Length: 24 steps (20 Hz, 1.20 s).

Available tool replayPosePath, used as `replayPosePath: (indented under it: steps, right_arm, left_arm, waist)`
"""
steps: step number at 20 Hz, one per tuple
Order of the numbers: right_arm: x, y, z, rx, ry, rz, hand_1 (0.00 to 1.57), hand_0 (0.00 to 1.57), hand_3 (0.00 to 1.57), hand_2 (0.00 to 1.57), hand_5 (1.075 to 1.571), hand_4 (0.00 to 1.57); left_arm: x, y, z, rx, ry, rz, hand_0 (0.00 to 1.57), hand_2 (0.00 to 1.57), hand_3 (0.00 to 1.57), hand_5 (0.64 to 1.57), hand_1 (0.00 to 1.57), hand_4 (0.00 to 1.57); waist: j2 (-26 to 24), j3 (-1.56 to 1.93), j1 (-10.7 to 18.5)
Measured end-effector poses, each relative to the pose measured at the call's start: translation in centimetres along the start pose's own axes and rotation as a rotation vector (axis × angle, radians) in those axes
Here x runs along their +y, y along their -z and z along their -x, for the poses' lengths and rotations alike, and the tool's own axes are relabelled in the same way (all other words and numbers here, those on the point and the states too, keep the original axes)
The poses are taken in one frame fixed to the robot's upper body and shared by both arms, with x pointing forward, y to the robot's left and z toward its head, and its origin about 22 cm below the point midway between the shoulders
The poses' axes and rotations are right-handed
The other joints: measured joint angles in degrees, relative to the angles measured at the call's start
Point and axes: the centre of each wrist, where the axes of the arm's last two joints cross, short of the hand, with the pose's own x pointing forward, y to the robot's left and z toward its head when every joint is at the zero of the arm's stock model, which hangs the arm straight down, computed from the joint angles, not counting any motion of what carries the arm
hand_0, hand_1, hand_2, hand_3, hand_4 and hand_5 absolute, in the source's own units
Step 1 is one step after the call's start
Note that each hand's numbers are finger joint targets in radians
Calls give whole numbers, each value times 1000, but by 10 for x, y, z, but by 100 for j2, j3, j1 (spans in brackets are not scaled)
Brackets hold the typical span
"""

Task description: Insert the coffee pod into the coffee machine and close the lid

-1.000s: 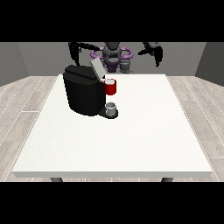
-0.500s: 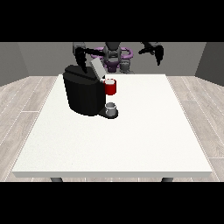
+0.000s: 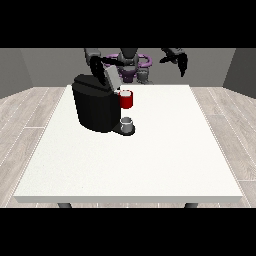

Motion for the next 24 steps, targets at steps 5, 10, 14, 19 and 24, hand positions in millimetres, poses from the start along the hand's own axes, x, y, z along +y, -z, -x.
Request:
replayPosePath:
  steps: [5, 10, 14, 19, 24]
  right_arm:
    - [1, 11, -16, -49, -44, -21, 0, 0, 0, 0, 1571, 161]
    - [6, 21, -38, -48, -90, -20, 0, 0, 0, 0, 1571, 107]
    - [7, 24, -50, -58, -113, -10, 0, 0, 0, 0, 1571, 0]
    - [8, 24, -59, -22, -148, 11, 0, 0, 0, 0, 1571, 102]
    - [-2, 26, -83, -22, -219, 74, 0, 0, 0, 0, 1571, 300]
  left_arm:
    - [7, -1, -7, -20, 29, -15, 0, 0, 0, 1571, 0, 347]
    - [2, 0, -10, -18, 49, -5, 0, 0, 0, 1571, 0, 360]
    - [5, 2, -13, -31, 48, -2, 0, 0, 0, 1571, 0, 380]
    - [0, 6, -15, -29, 51, 26, 0, 0, 0, 1571, 0, 319]
    - [-10, 13, -20, -52, 55, 63, 0, 0, 0, 1571, 0, 326]
  waist:
    - [244, 4, 31]
    - [353, 32, 107]
    - [468, 46, 144]
    - [492, 79, 222]
    - [666, 117, 456]
